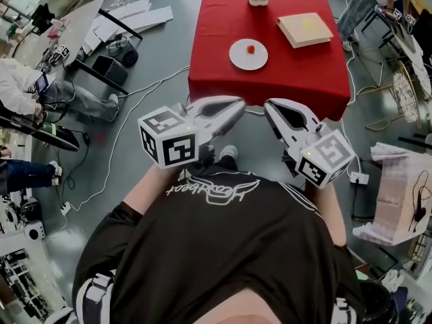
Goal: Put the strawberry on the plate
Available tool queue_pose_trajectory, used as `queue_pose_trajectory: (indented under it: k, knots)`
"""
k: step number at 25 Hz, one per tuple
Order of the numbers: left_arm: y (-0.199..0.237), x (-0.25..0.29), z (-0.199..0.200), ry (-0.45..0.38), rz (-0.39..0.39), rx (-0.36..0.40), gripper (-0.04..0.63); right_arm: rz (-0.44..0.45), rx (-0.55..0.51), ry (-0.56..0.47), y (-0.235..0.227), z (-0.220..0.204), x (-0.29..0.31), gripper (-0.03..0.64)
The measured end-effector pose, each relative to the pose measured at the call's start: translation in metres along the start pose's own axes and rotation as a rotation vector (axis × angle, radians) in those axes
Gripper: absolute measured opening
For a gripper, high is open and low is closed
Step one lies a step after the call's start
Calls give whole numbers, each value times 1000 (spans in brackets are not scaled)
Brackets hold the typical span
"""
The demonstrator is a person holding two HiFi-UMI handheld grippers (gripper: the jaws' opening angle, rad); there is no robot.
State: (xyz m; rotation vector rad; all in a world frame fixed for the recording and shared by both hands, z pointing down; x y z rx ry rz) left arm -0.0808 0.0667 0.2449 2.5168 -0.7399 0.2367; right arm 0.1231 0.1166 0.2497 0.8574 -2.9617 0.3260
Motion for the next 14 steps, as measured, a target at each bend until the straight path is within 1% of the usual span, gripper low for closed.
queue_pose_trajectory:
  k: [6, 14]
  knots:
    - [3, 3, 2, -1, -3, 9, 8, -5, -1, -2, -2, -1, 1, 8]
    - [10, 2, 3, 4, 3, 2, 8, -5, 3, 4, -4, -1, 7, 8]
Point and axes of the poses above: the fingertips, and each gripper's own axes: x forward along the fingers, y to its left, z out of its top, the point moved 10 cm from there along -x, backward along the fingers, and after that the axes turned 14 degrees about z, right-handed, at the moved point
